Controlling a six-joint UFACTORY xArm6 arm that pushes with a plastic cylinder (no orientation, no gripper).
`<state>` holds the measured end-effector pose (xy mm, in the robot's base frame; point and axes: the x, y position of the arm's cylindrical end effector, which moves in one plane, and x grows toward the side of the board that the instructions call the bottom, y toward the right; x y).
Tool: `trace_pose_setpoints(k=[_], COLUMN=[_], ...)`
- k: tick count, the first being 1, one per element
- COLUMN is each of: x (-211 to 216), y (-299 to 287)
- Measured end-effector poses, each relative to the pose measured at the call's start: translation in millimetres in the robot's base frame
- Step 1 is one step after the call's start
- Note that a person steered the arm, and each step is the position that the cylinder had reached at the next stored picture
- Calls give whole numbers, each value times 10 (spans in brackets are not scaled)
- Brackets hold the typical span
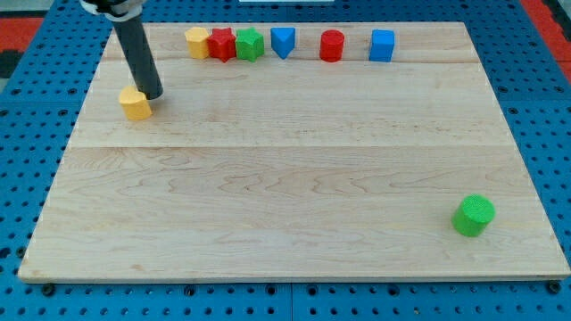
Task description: Slide the yellow heart parallel left to the yellow hexagon
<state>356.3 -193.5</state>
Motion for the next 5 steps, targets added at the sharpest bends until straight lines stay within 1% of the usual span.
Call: trace_pose_setpoints(k=[1,2,3,4,5], x=[339,596,392,20,18], y=[483,272,-107,-292,-301])
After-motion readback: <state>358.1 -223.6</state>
